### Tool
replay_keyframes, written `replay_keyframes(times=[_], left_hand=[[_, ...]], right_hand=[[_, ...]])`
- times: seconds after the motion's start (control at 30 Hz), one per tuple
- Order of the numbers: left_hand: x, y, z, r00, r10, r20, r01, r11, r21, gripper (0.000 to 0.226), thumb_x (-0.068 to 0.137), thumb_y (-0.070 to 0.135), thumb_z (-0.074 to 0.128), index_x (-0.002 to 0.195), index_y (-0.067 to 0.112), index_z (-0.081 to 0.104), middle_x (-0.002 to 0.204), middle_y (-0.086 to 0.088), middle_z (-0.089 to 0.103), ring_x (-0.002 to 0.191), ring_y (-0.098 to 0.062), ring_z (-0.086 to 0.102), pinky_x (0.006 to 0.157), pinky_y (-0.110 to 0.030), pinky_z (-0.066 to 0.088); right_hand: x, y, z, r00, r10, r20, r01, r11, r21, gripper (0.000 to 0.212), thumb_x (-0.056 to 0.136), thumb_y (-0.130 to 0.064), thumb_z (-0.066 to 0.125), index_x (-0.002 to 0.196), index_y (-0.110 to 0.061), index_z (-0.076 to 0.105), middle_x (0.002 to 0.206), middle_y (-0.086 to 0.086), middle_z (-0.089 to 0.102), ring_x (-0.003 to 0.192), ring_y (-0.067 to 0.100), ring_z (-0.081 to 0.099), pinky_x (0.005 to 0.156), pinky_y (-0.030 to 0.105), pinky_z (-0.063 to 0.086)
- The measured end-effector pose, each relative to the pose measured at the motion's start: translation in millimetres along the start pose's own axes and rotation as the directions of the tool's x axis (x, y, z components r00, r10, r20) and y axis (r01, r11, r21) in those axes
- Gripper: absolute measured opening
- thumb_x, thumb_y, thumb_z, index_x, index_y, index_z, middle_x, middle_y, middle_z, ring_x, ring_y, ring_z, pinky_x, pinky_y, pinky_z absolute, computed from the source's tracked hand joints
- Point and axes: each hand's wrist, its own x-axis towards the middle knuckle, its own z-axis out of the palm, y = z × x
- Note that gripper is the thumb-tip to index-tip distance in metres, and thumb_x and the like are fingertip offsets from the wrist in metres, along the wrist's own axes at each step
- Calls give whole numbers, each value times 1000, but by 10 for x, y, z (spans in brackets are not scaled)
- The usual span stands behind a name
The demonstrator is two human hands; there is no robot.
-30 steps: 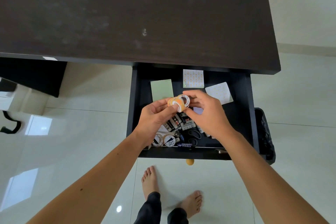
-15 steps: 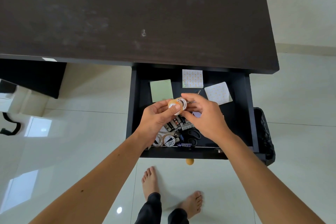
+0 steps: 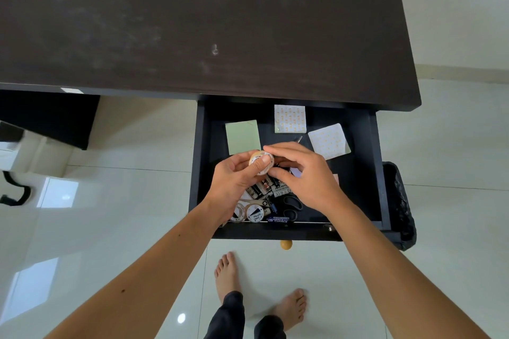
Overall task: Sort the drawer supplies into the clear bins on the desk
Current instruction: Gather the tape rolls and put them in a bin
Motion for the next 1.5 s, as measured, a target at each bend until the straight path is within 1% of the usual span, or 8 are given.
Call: replay_keyframes(times=[0.13,0.3,0.53,0.83,1.1,1.23,1.33,1.5], left_hand=[[13,-9,-4,1000,4,-30,-3,1000,4,60,73,37,85,123,7,71,111,-12,81,108,-26,78,99,-39,60],[0,-6,-11,1000,9,-30,-9,1000,20,57,75,36,85,122,8,72,112,-11,81,109,-24,78,99,-38,61],[8,48,-92,1000,-4,-5,4,999,33,40,93,16,78,130,5,69,117,-10,80,113,-23,76,96,-31,61],[-22,38,-132,998,46,-39,-44,998,53,43,88,20,83,128,9,71,115,-9,80,112,-26,76,102,-42,60],[-128,114,-156,998,60,-18,-60,997,38,48,81,30,84,125,12,74,118,-14,79,114,-37,74,108,-55,54],[-189,155,-161,996,86,-30,-86,996,12,50,81,28,83,125,6,73,118,-14,79,117,-35,73,106,-49,57],[-237,239,-221,994,99,-54,-103,993,-60,53,80,26,82,125,2,71,117,-14,79,116,-33,74,101,-39,60],[-339,384,-434,980,144,-136,-163,977,-140,54,78,27,82,124,2,71,117,-16,79,114,-31,75,96,-33,62]], right_hand=[[0,-9,33,998,30,54,-32,999,35,54,90,-9,82,140,-23,68,131,-13,68,118,10,70,105,35,58],[-8,-33,62,998,64,18,-65,994,82,53,88,-14,85,138,-22,69,128,-12,70,115,8,71,103,35,59],[13,-90,50,997,77,26,-80,990,116,54,89,-10,83,141,-20,67,129,-10,69,119,9,70,105,32,57],[11,-135,43,994,96,51,-103,983,154,55,91,-9,82,142,-19,66,128,-7,70,119,8,70,105,28,57],[-16,-249,38,994,63,90,-74,989,129,54,92,-13,81,143,-22,66,129,-10,69,119,12,71,106,33,57],[-14,-258,-22,992,81,97,-97,980,175,60,93,-9,79,149,-23,58,135,-6,67,116,13,72,104,30,57],[-32,-216,-111,988,144,62,-155,960,232,53,96,-7,75,145,-21,61,133,-7,70,114,10,72,101,27,58],[-11,-42,83,979,174,102,-172,985,-27,33,94,-14,79,126,-19,75,117,-7,75,106,6,72,99,28,59]])
